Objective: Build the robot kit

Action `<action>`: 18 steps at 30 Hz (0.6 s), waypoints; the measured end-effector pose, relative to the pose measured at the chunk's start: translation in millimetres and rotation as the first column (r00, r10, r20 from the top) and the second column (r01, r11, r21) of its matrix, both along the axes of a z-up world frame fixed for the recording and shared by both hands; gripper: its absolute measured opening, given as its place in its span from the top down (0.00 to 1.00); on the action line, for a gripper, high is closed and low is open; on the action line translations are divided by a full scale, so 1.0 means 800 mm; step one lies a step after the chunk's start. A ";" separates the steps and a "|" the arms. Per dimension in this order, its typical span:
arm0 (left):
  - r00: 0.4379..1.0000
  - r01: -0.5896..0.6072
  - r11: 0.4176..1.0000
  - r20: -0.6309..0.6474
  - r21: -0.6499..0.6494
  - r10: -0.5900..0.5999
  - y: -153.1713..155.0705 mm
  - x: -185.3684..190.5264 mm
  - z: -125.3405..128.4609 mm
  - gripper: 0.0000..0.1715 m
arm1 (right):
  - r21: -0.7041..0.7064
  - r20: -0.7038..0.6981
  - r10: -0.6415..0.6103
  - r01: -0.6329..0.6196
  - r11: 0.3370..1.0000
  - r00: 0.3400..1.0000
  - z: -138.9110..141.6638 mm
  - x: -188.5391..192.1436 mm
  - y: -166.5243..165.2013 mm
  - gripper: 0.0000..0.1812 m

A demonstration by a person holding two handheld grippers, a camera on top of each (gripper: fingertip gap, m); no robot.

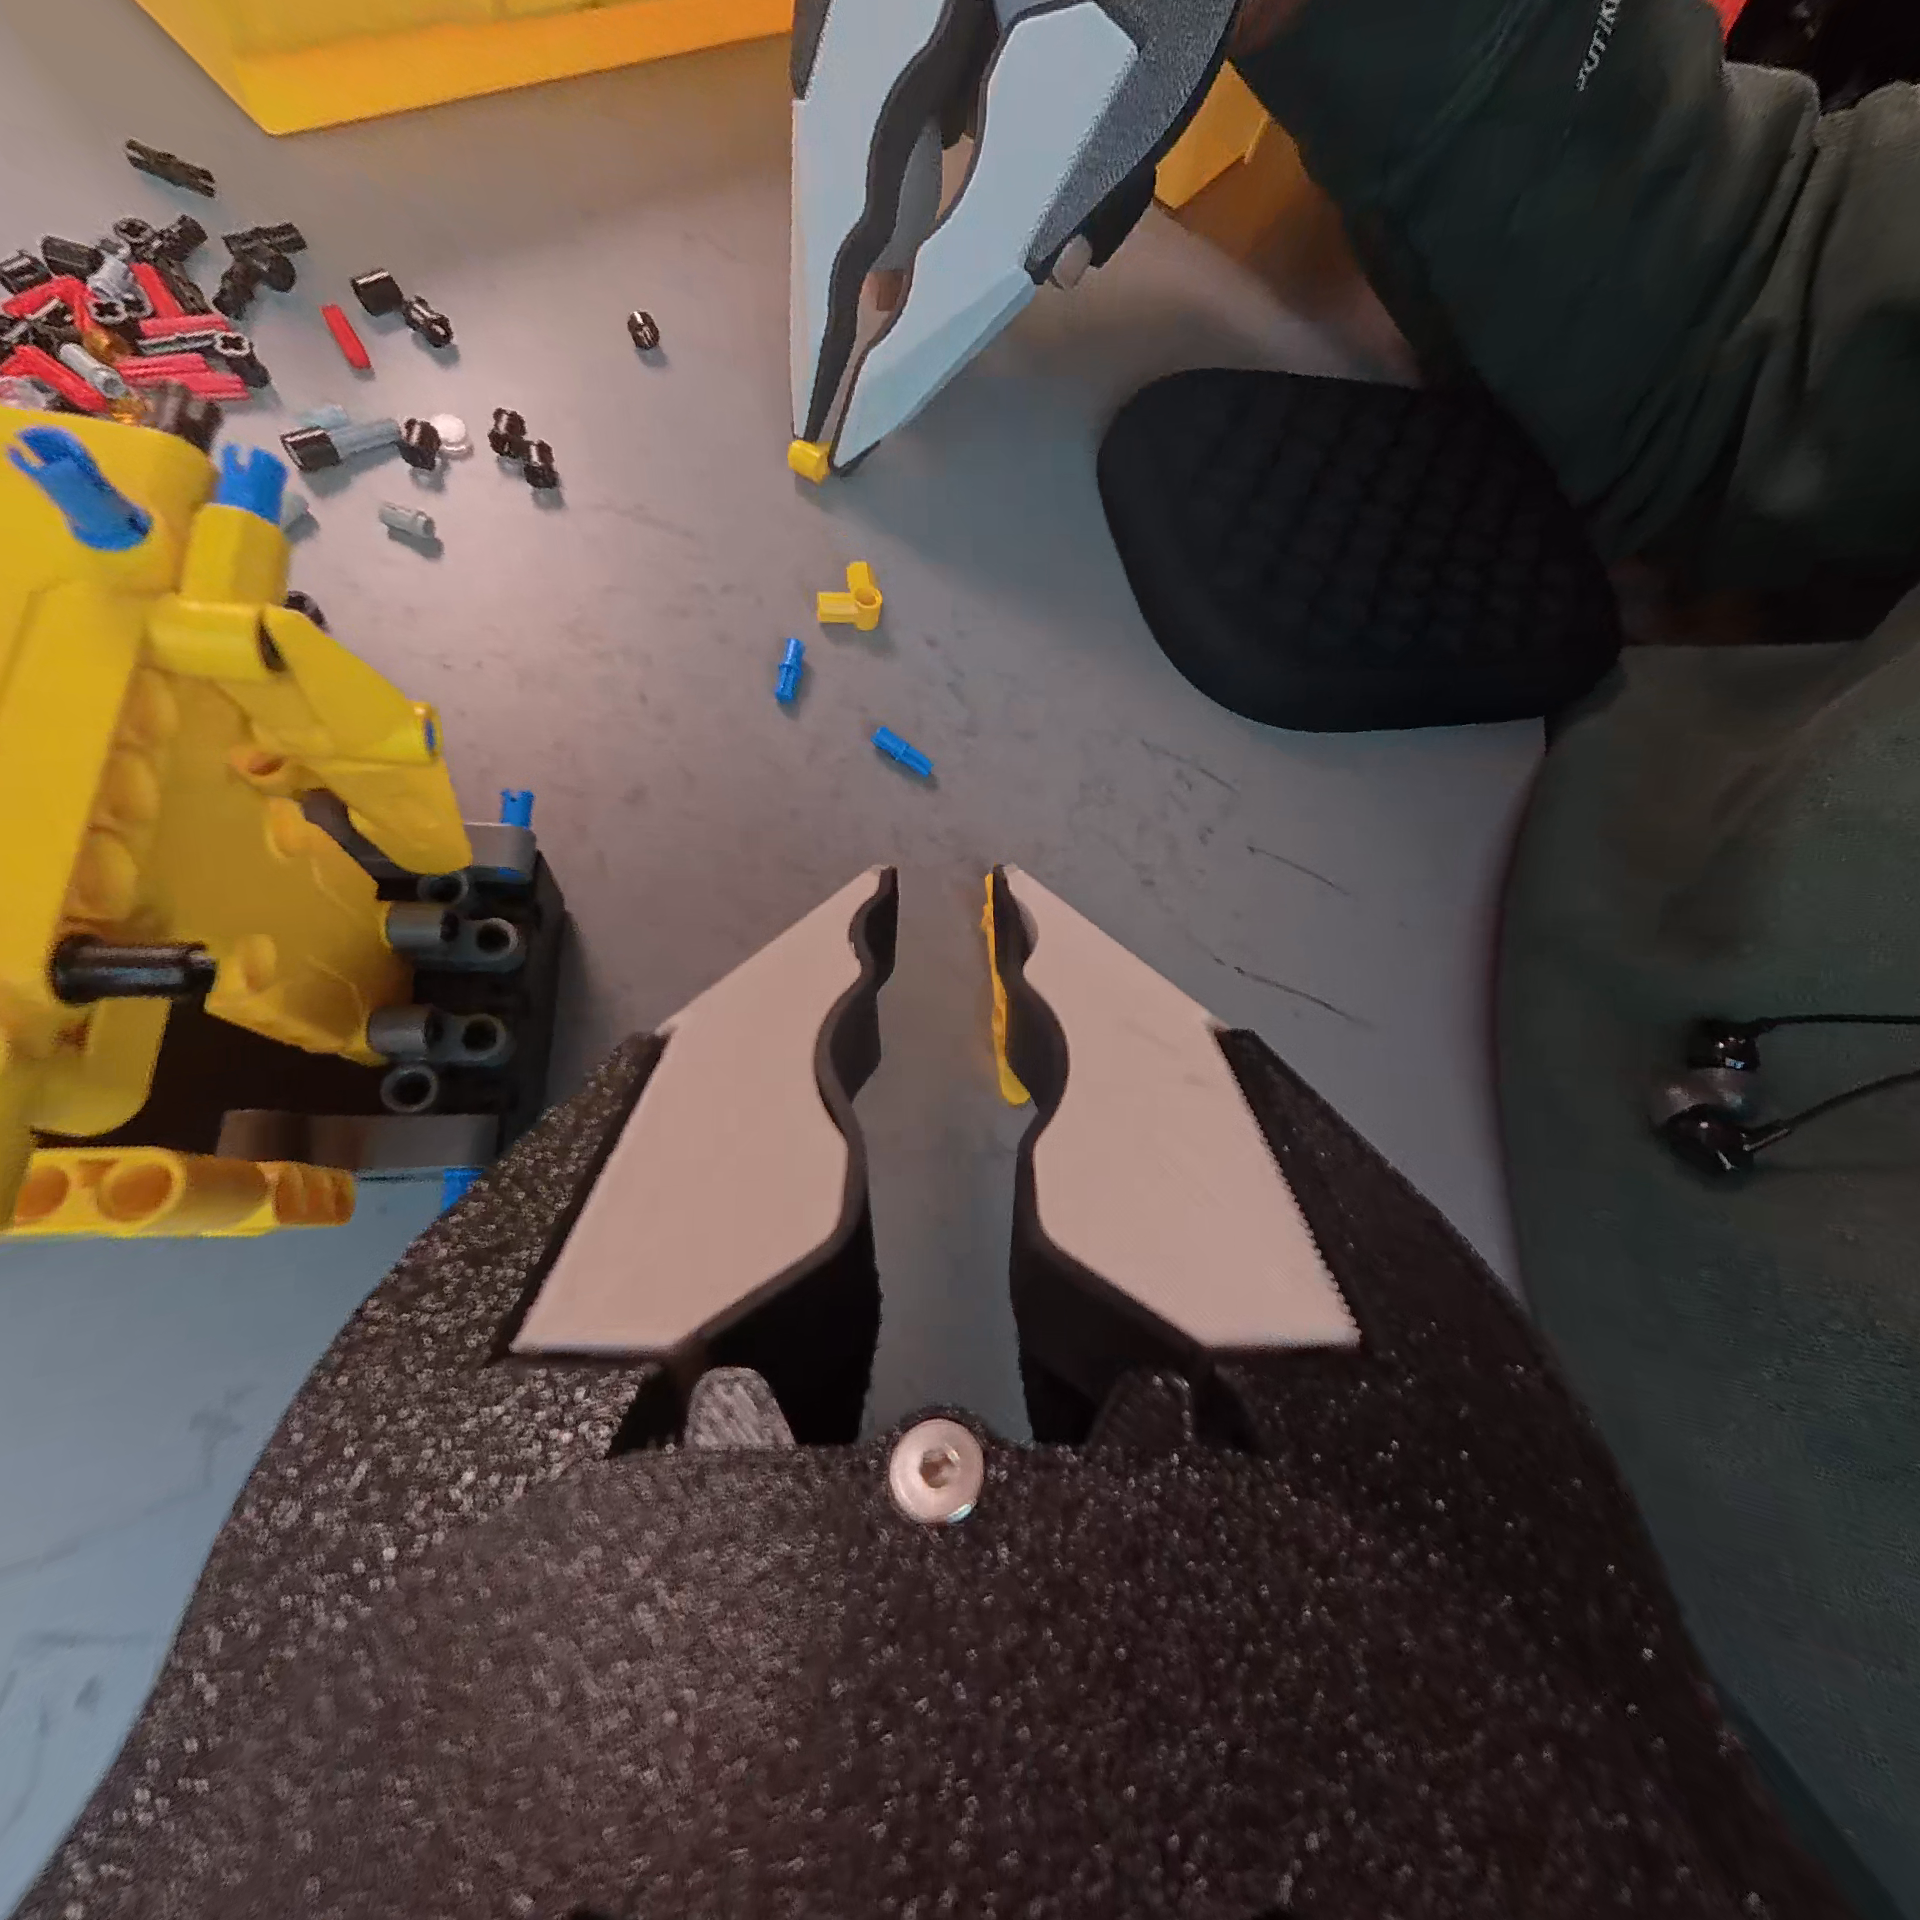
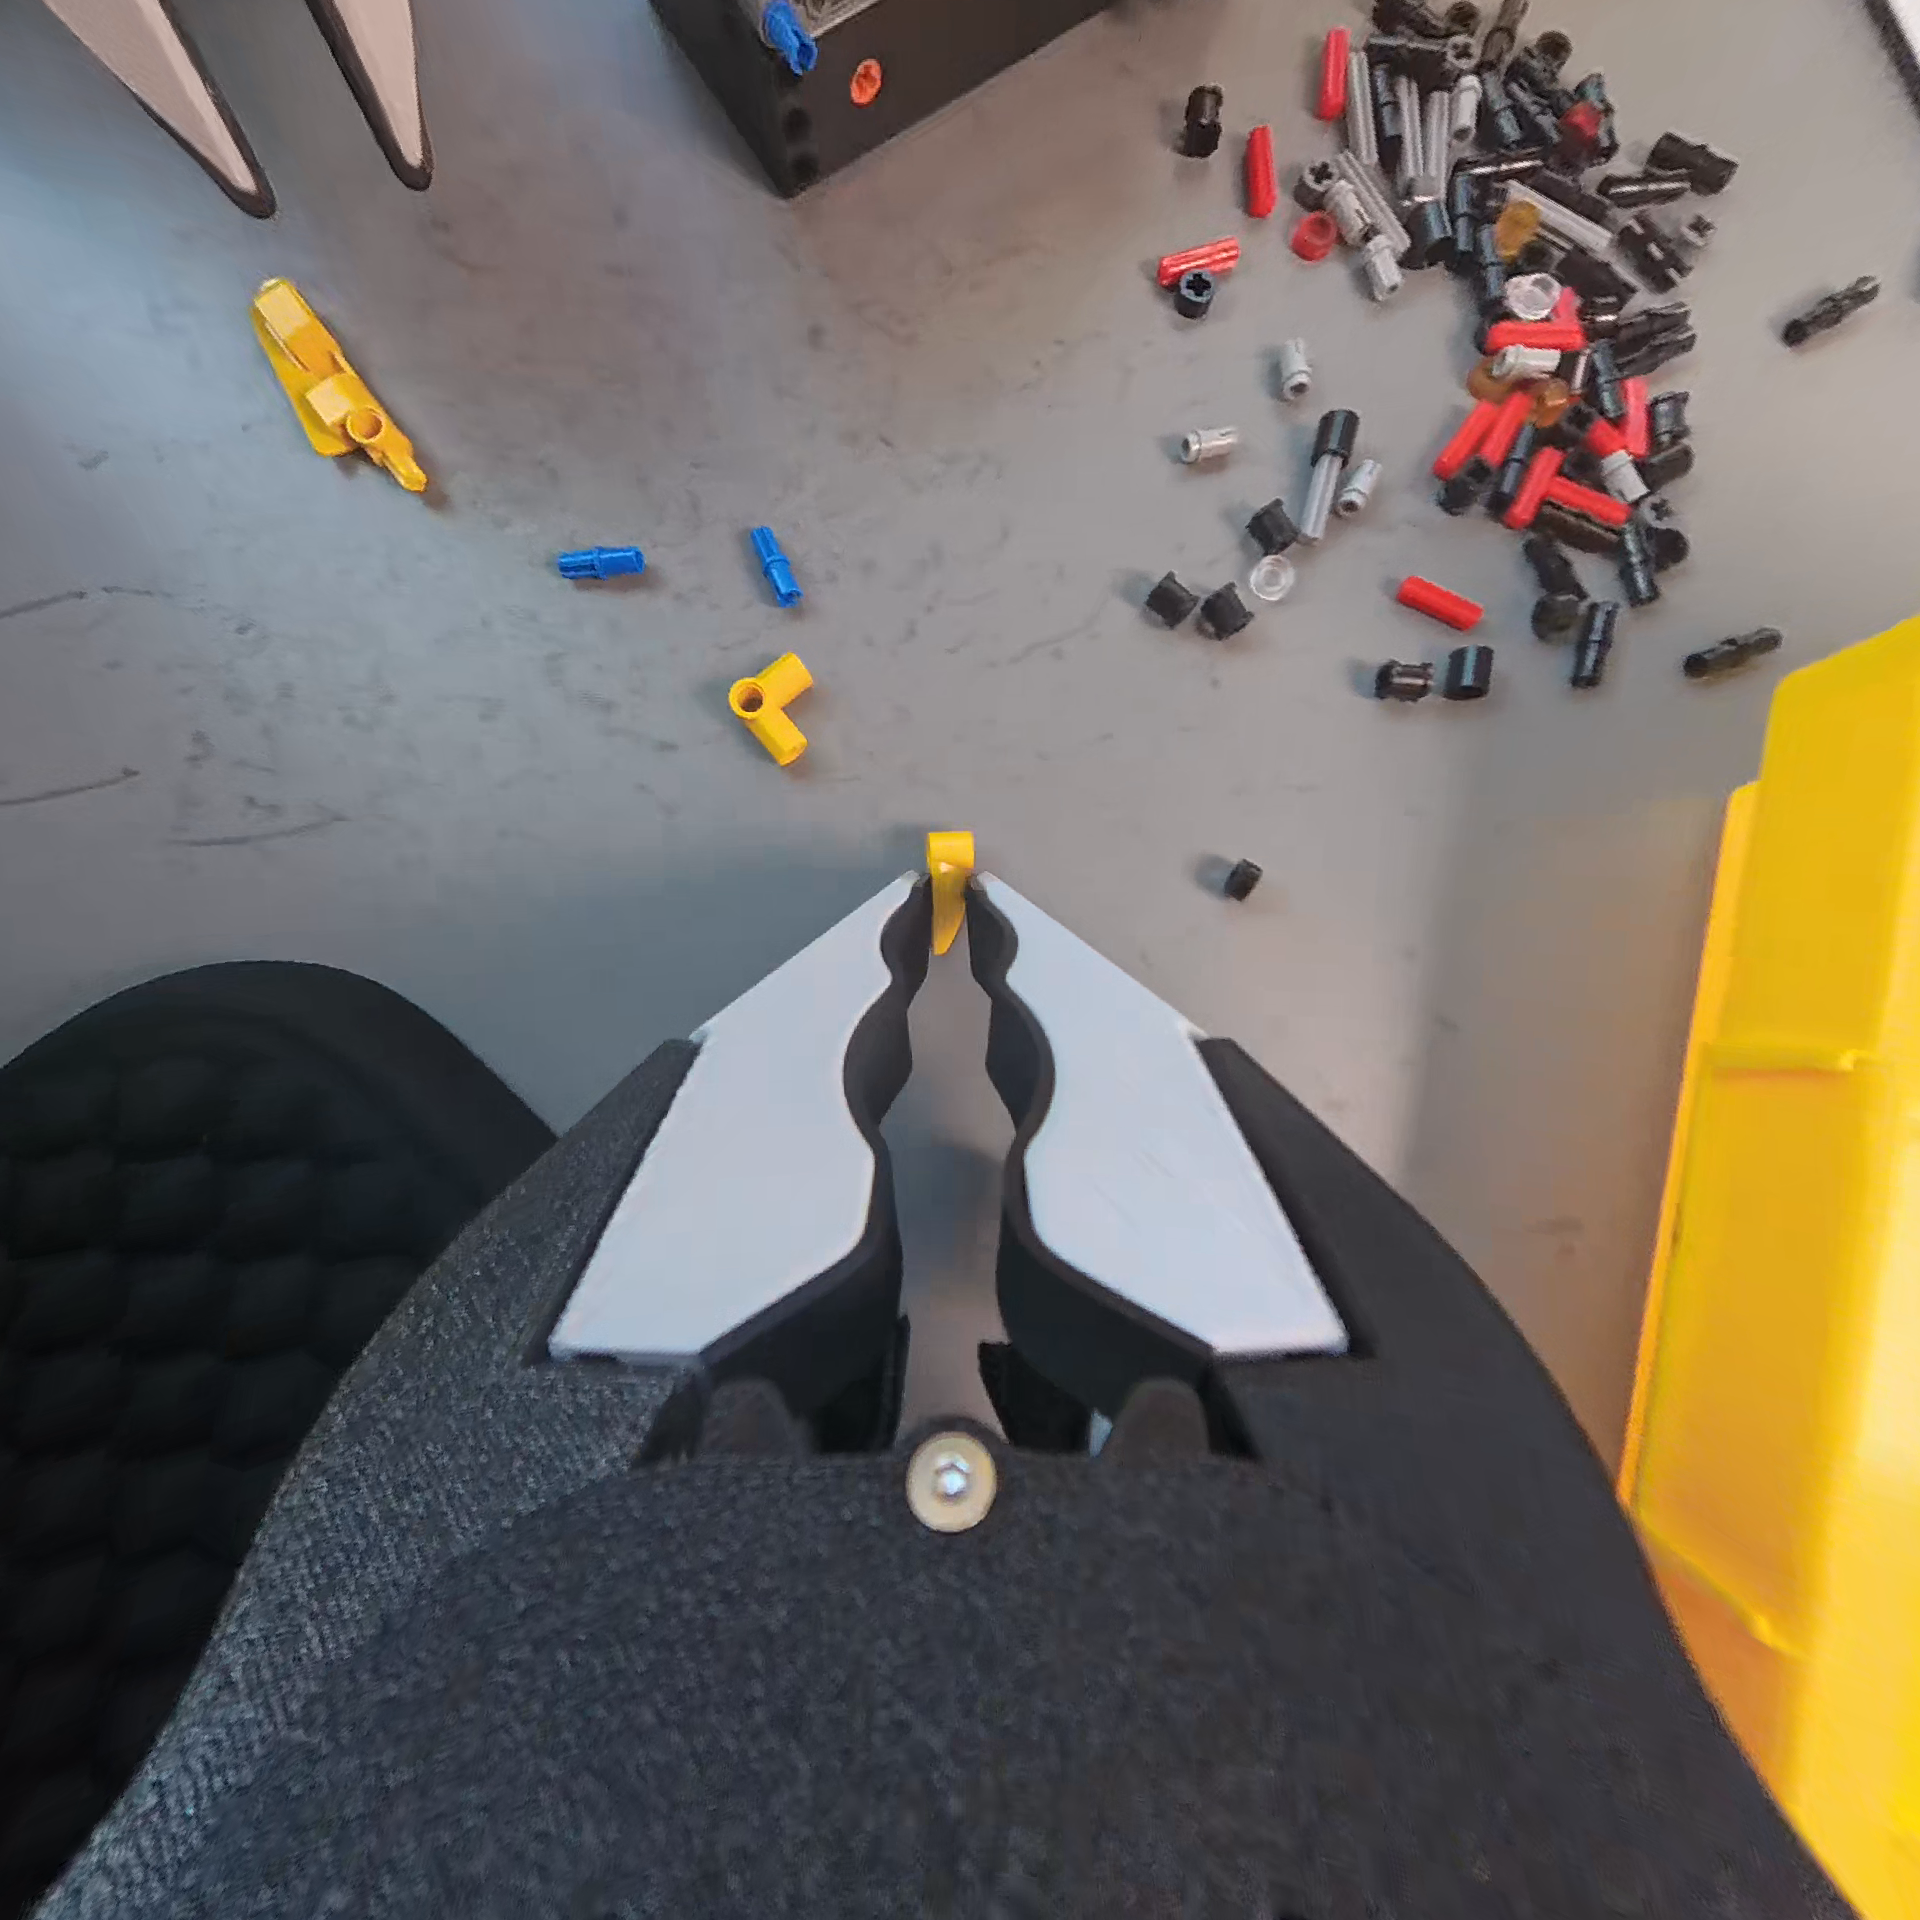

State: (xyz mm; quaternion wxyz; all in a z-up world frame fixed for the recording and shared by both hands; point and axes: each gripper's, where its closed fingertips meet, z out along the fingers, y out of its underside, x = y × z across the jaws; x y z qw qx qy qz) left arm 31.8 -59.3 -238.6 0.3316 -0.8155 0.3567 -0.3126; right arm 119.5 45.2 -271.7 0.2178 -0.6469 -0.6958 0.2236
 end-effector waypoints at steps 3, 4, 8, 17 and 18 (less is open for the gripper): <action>1.000 -0.011 1.000 0.002 0.009 0.011 0.002 -0.001 0.002 0.90 | 0.023 0.020 -0.045 0.045 0.999 0.999 -0.001 0.003 0.008 0.94; 1.000 -0.012 1.000 0.001 0.013 0.012 0.003 -0.001 0.002 0.90 | 0.037 0.016 -0.052 0.051 0.998 0.999 0.002 0.002 0.011 0.89; 1.000 -0.016 1.000 0.002 0.020 0.016 0.004 -0.001 0.003 0.90 | 0.029 -0.102 0.056 -0.053 0.998 0.993 0.025 -0.020 -0.017 0.84; 1.000 -0.024 0.999 0.002 0.040 0.024 0.006 0.001 0.002 0.90 | -0.057 -0.085 0.128 -0.133 0.989 0.988 -0.001 -0.041 -0.051 0.95; 1.000 -0.021 0.999 0.006 0.048 0.021 0.006 0.003 0.003 0.90 | -0.055 -0.094 0.136 -0.142 0.988 0.986 0.001 -0.042 -0.053 0.95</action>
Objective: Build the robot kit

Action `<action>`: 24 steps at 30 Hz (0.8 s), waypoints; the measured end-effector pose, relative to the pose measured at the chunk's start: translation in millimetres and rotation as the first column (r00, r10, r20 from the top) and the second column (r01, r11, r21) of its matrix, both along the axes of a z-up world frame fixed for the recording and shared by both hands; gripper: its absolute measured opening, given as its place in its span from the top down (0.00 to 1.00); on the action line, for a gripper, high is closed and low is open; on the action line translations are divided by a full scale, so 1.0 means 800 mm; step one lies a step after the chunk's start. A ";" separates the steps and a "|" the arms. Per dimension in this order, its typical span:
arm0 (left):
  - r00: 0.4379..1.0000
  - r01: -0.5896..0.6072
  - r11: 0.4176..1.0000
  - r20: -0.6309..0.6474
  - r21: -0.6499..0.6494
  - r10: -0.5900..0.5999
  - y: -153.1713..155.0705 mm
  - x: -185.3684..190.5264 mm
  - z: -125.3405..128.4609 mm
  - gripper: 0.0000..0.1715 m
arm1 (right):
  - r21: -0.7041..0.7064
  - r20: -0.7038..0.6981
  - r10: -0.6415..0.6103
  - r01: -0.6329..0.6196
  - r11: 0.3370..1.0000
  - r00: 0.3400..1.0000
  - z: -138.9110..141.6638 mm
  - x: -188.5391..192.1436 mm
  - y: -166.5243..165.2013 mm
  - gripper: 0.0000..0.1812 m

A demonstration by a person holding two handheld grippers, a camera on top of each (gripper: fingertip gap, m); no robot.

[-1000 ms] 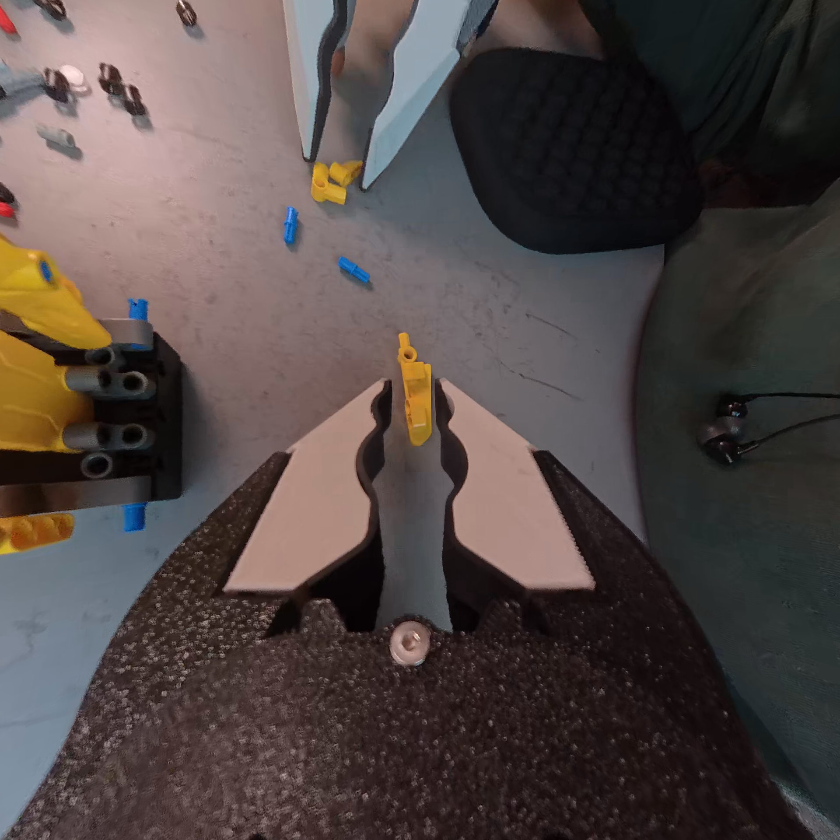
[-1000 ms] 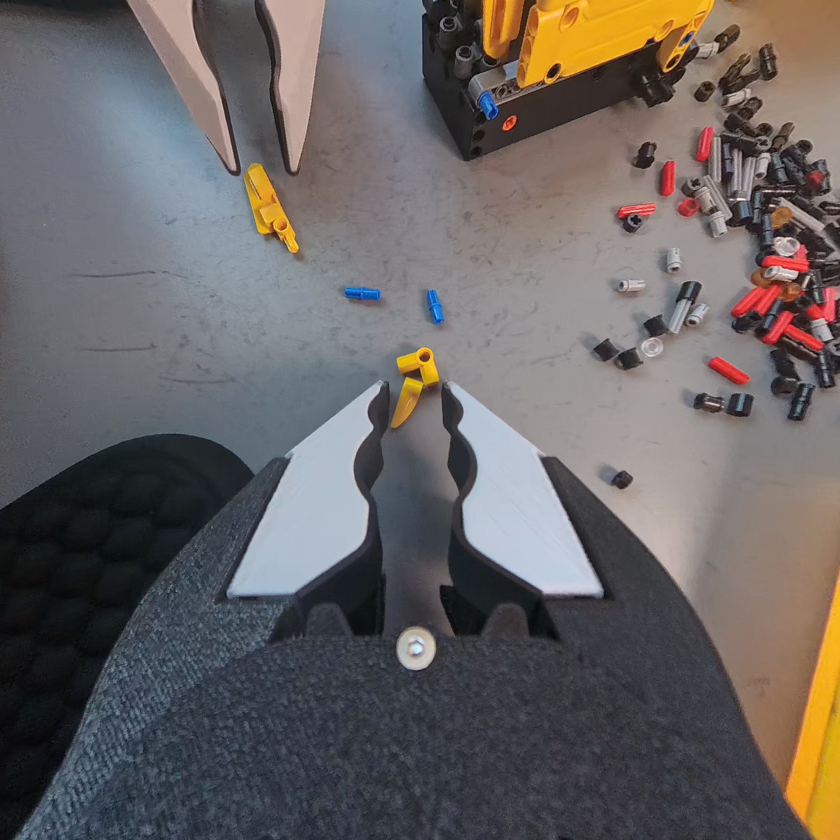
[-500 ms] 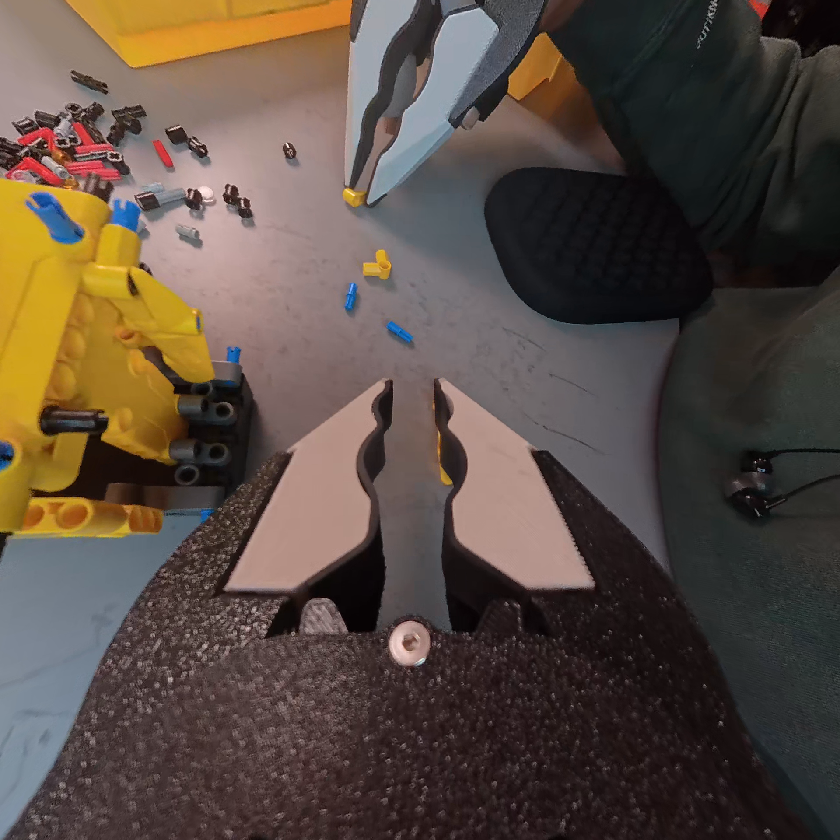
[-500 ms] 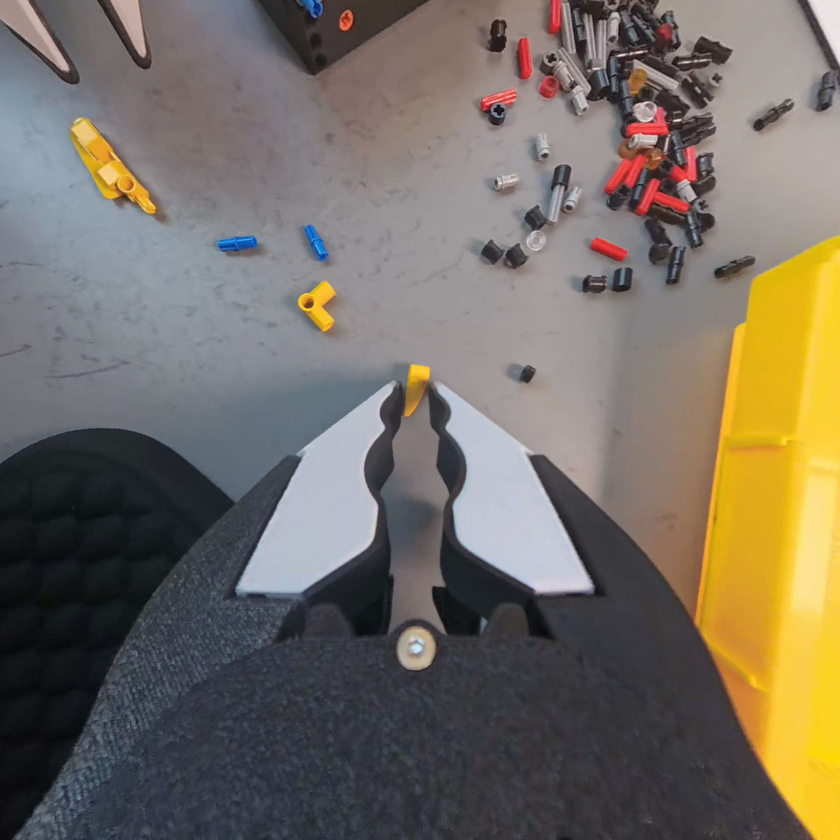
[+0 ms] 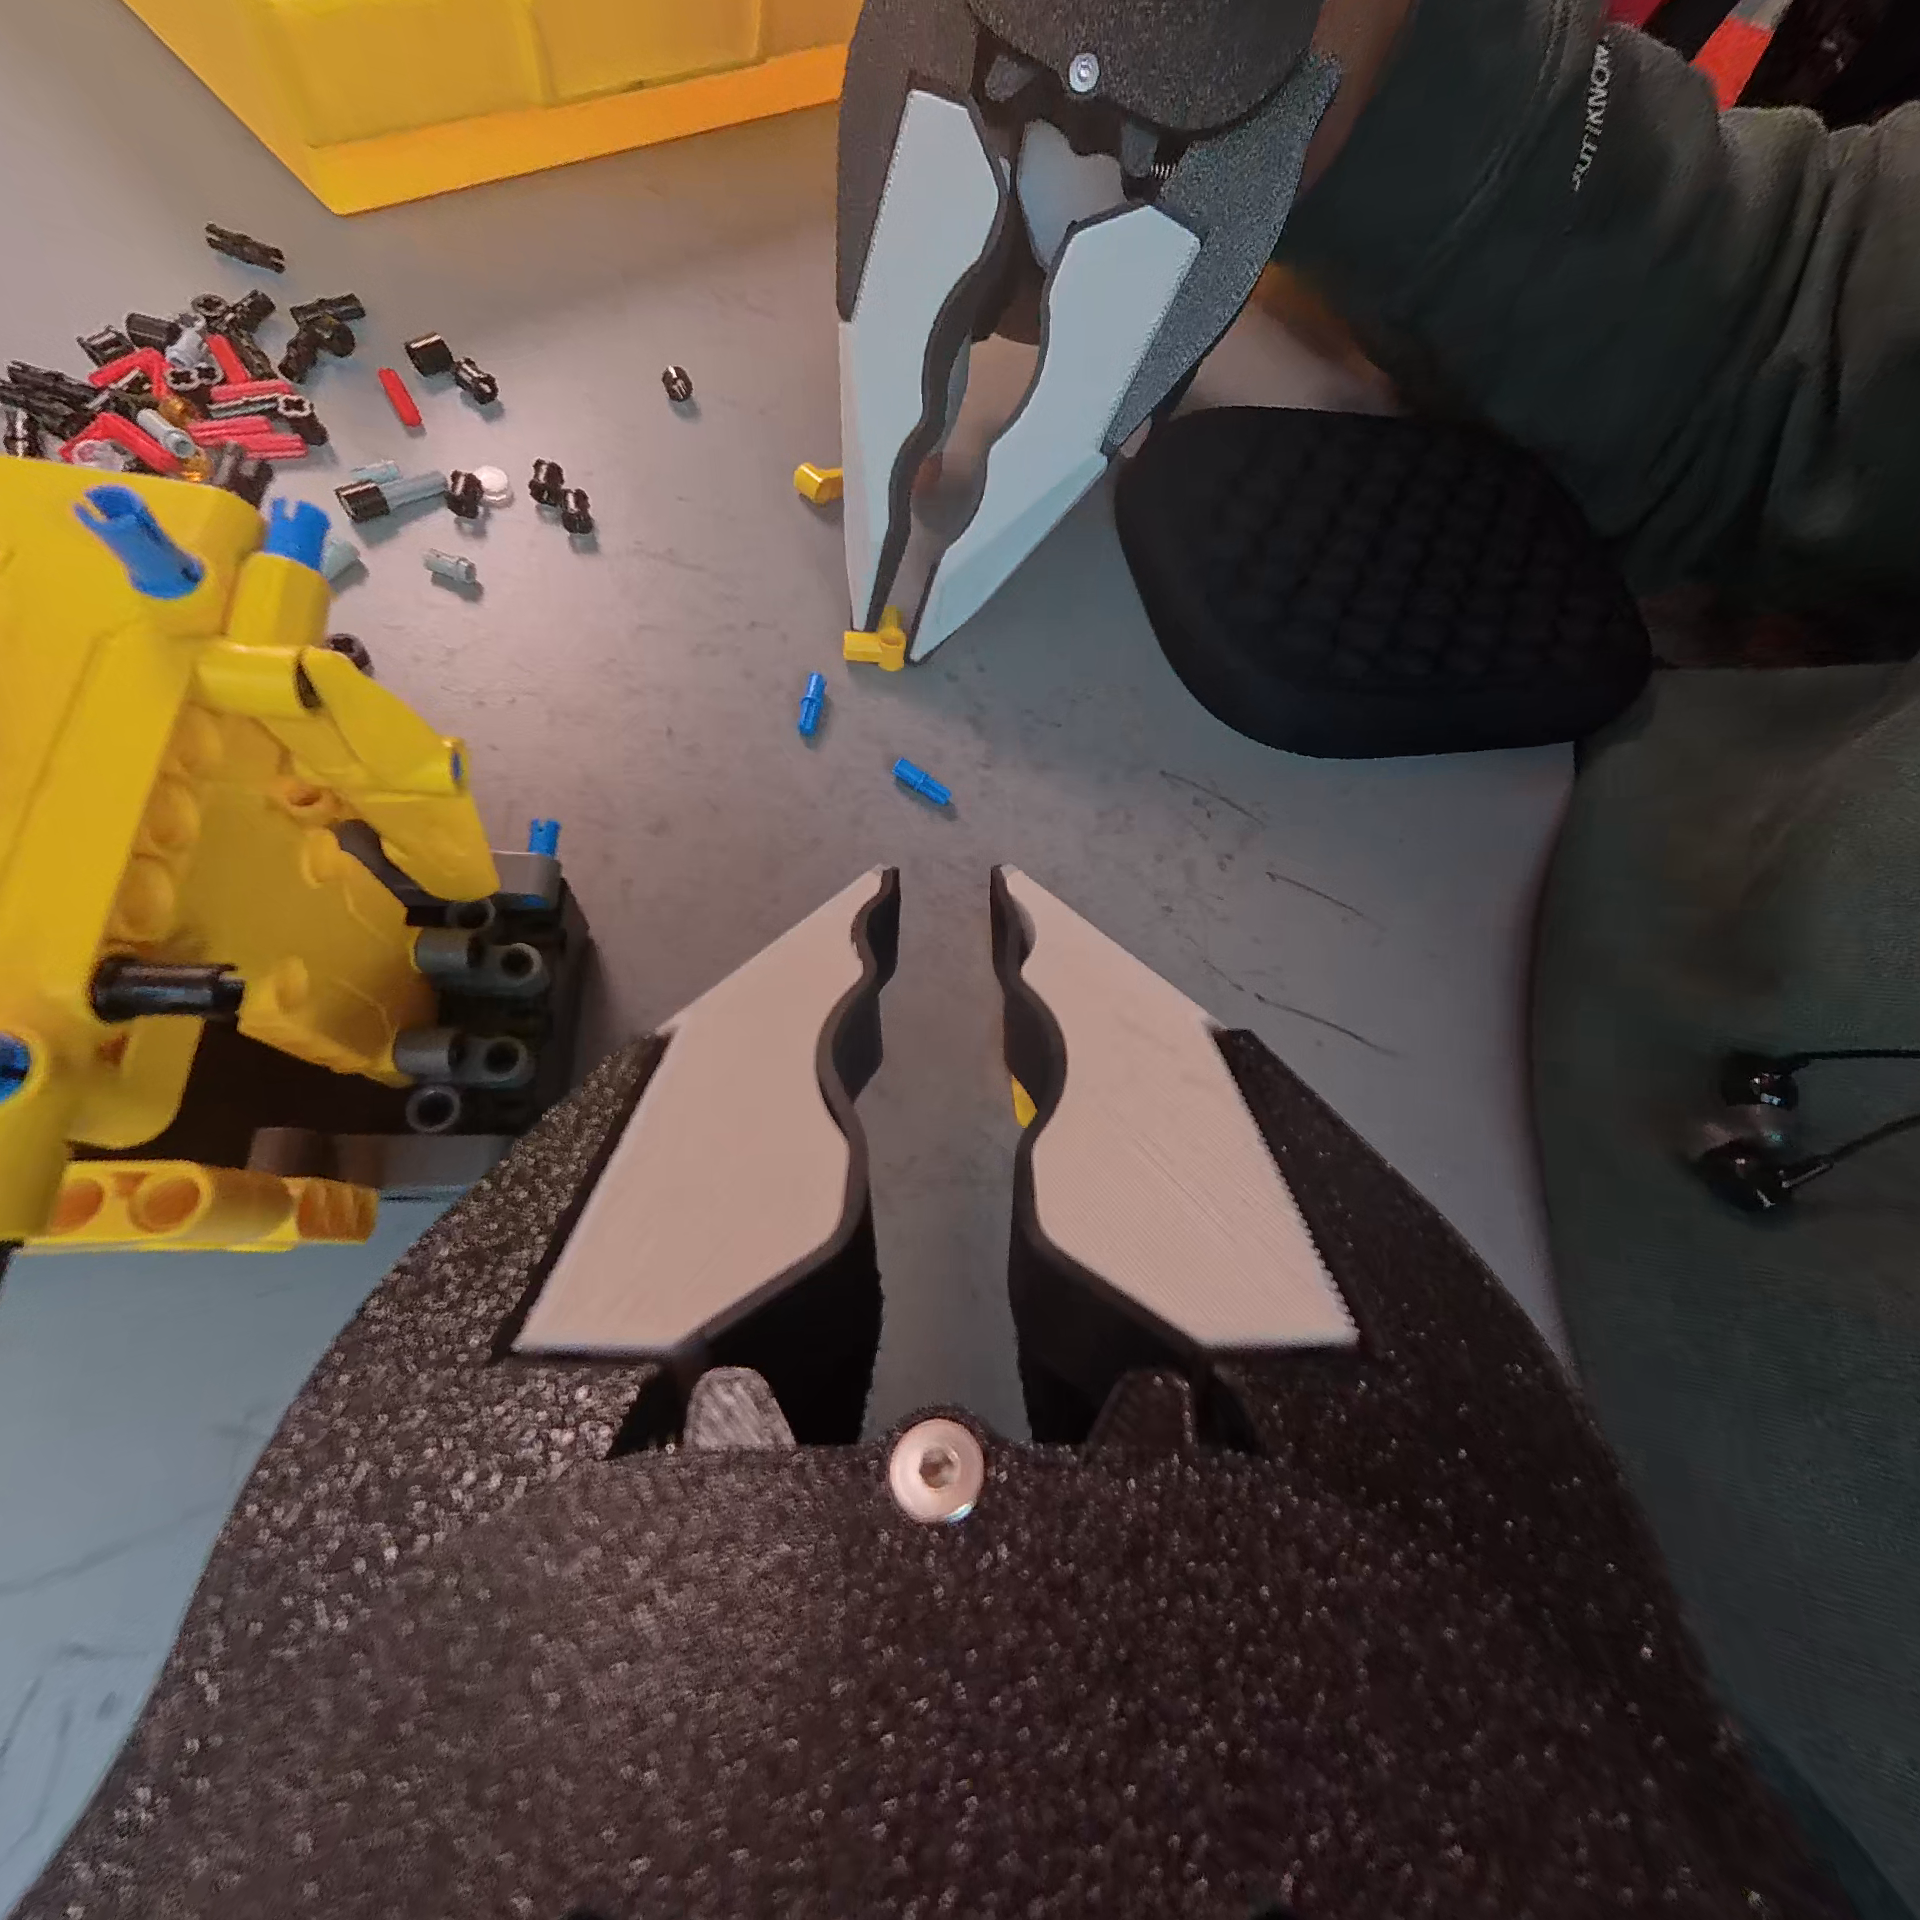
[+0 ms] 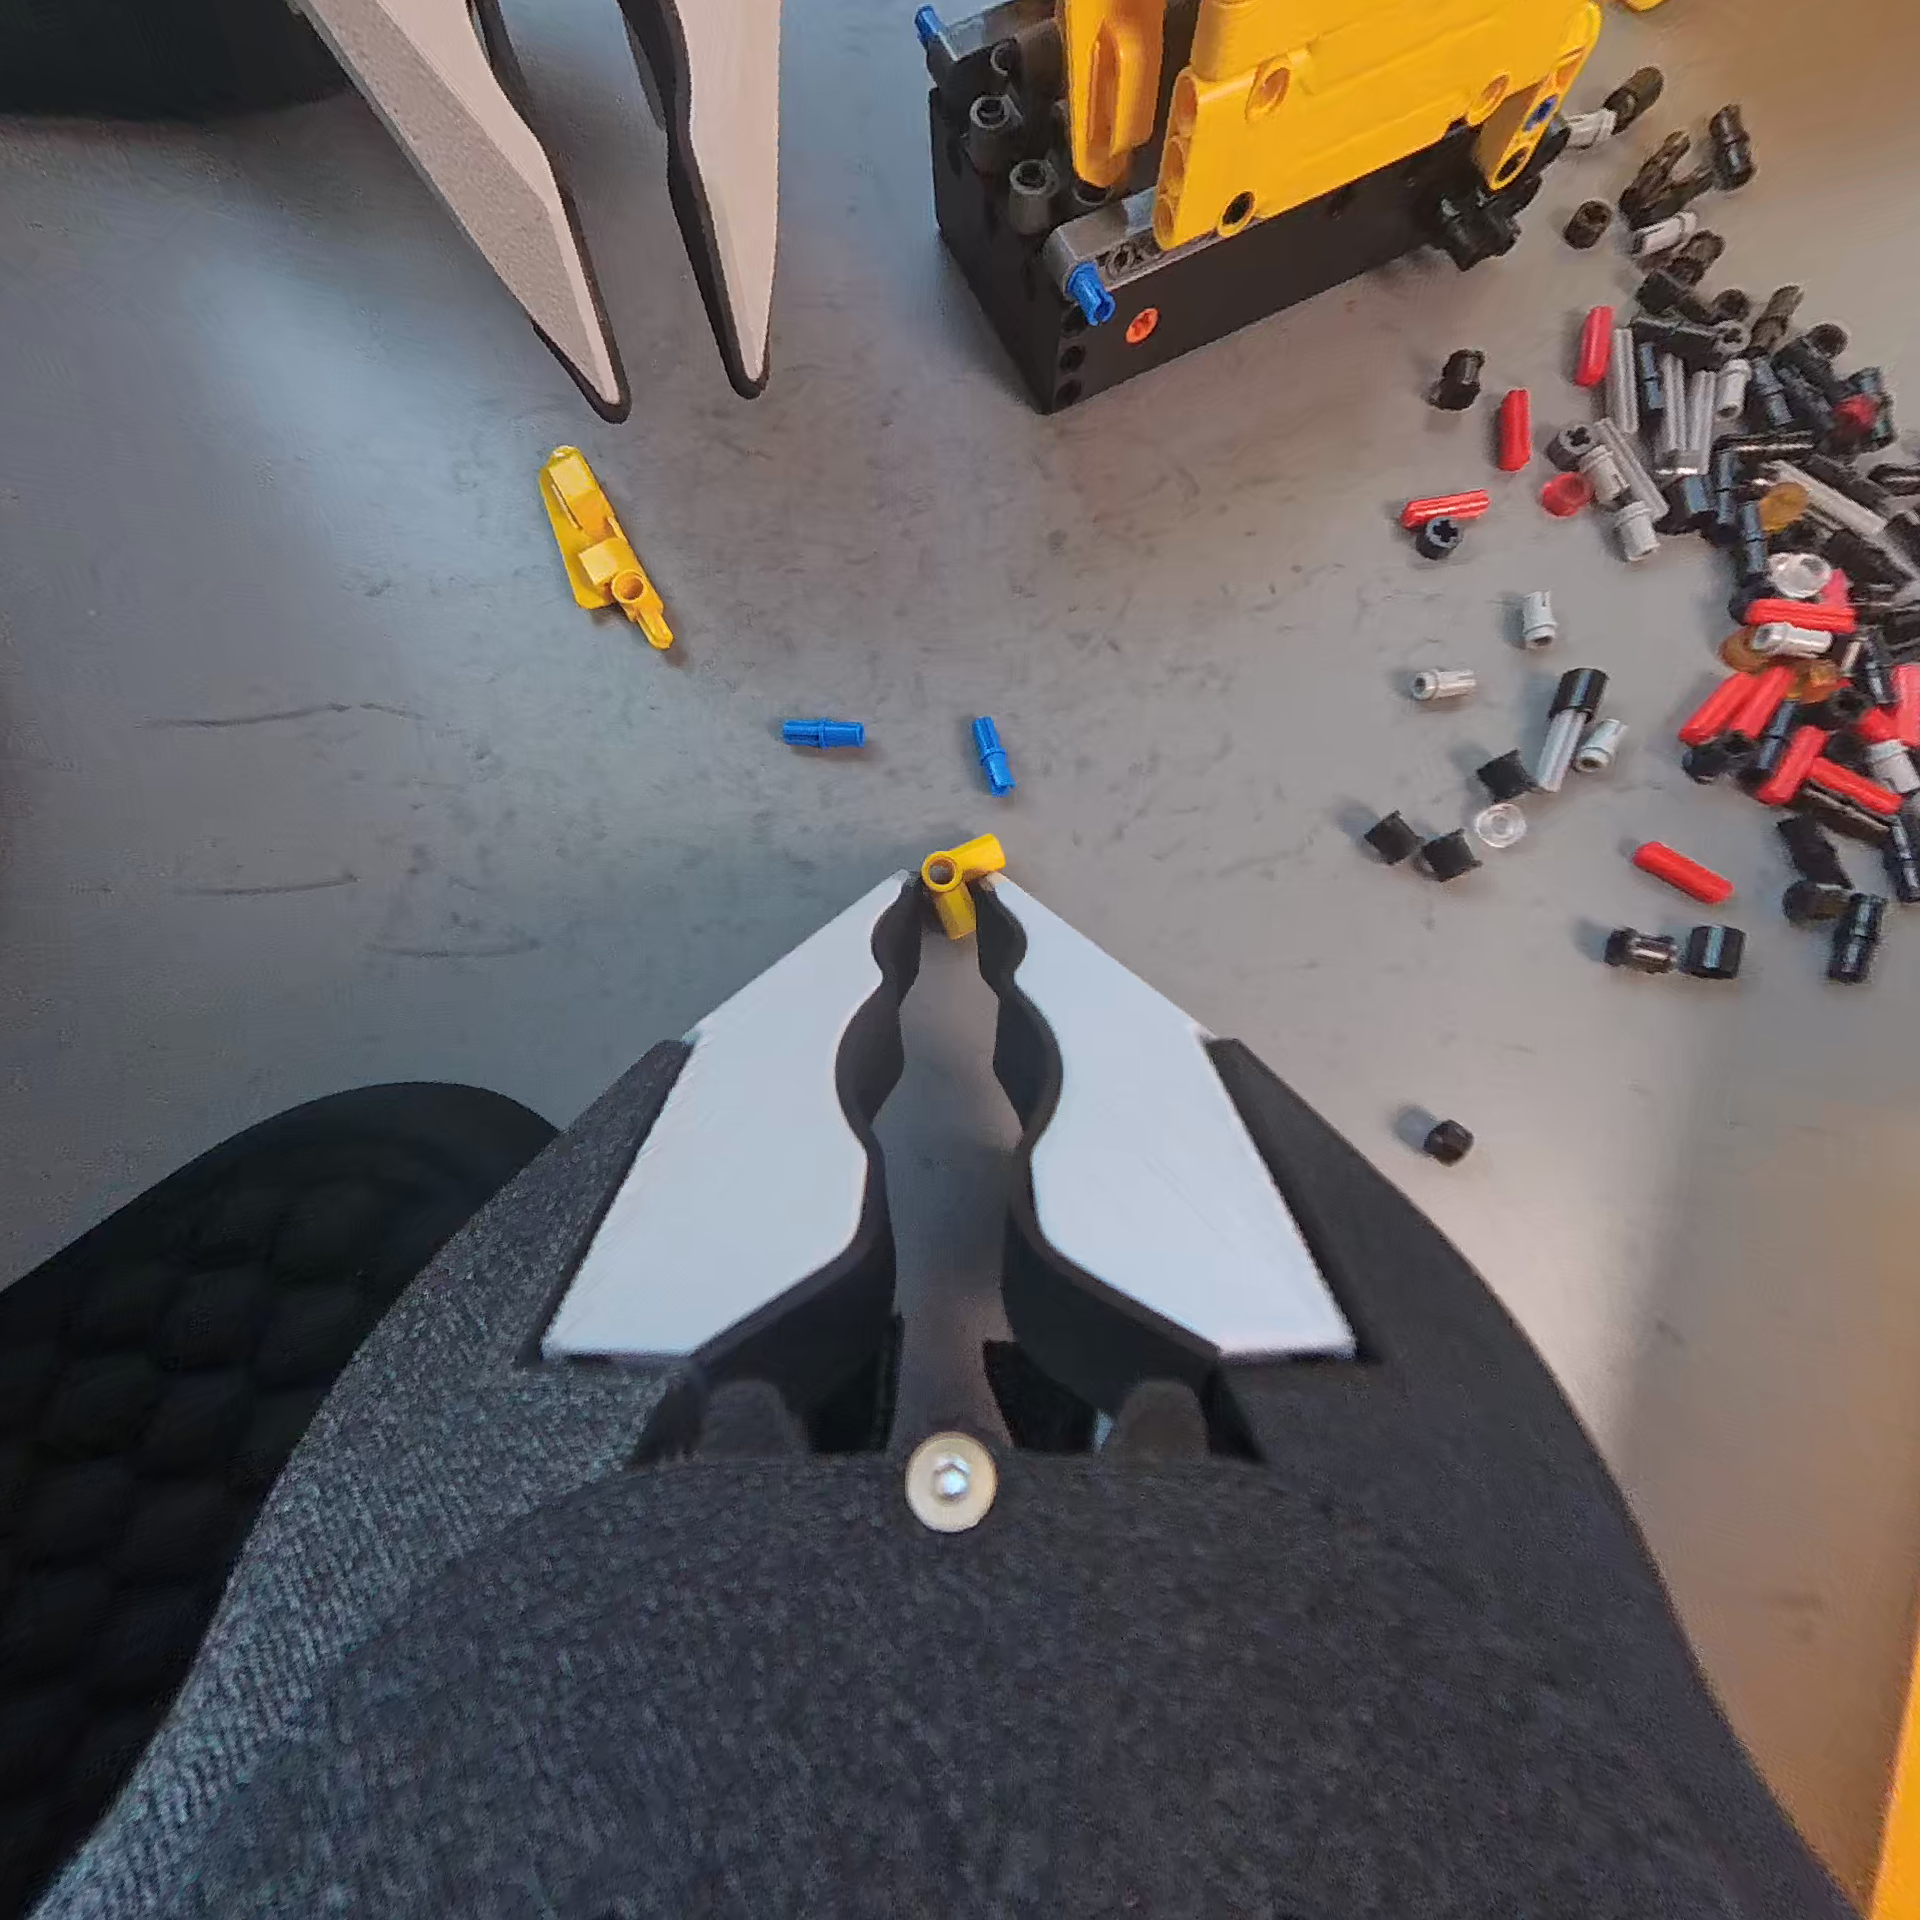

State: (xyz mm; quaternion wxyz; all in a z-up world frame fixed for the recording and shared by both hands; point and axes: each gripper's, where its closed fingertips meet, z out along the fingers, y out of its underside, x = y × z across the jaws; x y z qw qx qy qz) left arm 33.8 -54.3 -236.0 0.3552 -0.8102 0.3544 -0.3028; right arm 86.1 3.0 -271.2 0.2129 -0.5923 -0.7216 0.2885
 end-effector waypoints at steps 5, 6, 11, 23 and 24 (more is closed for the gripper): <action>0.998 0.062 0.977 0.014 0.202 -0.066 -0.002 0.017 0.027 0.88 | -0.339 -0.272 0.062 -0.156 0.928 0.960 0.067 -0.022 -0.058 0.95; 0.996 0.081 0.965 0.007 0.251 -0.085 -0.005 0.021 0.032 0.88 | -0.433 -0.311 0.082 -0.218 0.875 0.947 0.081 -0.023 -0.075 0.95; 0.980 0.182 0.893 -0.002 0.412 -0.198 -0.028 0.039 0.058 0.88 | -0.543 -0.375 0.120 -0.322 0.775 0.919 0.102 -0.027 -0.107 0.95; 0.953 0.267 0.830 -0.007 0.490 -0.302 -0.053 0.056 0.070 0.95 | -0.561 -0.399 0.182 -0.396 0.727 0.899 0.111 -0.016 -0.124 0.95; 0.951 0.272 0.826 -0.009 0.494 -0.308 -0.055 0.056 0.070 0.94 | -0.563 -0.402 0.187 -0.403 0.722 0.896 0.112 -0.016 -0.125 0.95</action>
